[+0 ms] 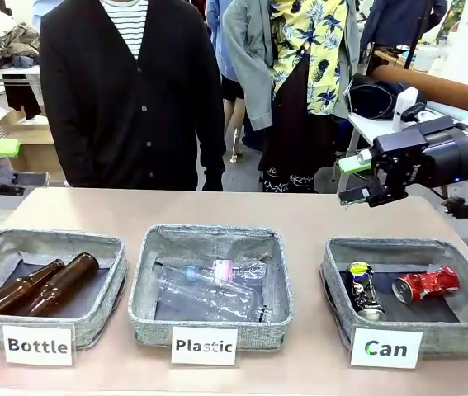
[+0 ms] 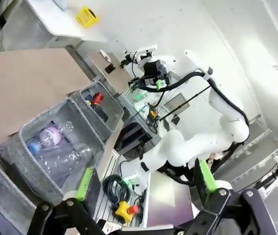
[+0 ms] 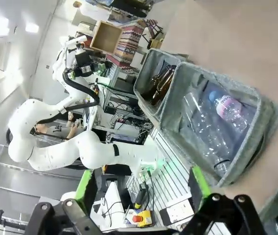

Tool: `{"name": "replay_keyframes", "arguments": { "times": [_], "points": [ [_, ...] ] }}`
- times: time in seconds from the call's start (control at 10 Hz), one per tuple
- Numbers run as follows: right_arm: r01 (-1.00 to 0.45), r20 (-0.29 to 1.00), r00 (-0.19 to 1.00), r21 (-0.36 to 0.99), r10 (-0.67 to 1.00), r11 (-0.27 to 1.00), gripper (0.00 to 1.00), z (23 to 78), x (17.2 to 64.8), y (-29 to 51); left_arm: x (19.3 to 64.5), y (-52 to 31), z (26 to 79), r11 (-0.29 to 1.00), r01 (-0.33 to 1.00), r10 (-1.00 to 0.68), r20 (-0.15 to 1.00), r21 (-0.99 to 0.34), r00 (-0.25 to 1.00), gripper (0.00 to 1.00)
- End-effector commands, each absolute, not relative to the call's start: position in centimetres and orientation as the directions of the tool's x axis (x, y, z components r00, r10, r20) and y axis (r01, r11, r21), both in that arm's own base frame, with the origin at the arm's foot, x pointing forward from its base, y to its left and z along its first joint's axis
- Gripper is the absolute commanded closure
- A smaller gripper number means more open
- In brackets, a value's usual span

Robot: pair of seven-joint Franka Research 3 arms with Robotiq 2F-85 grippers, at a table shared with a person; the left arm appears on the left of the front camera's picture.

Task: Sort the can waste into the basket.
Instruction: Pick up the can waste from the table and place it in the right Fabric basket.

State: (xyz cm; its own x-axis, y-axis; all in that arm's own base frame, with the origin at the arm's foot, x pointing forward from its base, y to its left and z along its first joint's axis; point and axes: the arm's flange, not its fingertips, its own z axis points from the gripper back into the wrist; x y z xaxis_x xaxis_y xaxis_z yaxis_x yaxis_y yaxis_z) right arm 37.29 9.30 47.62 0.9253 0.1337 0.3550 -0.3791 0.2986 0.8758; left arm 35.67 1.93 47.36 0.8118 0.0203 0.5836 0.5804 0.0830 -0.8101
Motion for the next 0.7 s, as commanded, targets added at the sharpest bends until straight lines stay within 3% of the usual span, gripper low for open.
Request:
{"name": "replay_keyframes", "arguments": {
  "times": [0.0, 0.6],
  "points": [
    [-0.371, 0.348, 0.928, 0.881, 0.129, 0.293, 0.0, 47.8, 37.39, 9.84, 35.36, 1.42, 49.12, 0.115, 0.575, -0.006, 0.578, -0.81, 0.816, 0.0],
    [-0.371, 0.348, 0.928, 0.881, 0.129, 0.293, 0.0, 47.8, 37.39, 9.84, 35.36, 1.42, 49.12, 0.115, 0.575, -0.006, 0.578, -0.81, 0.816, 0.0]
  ]
}}
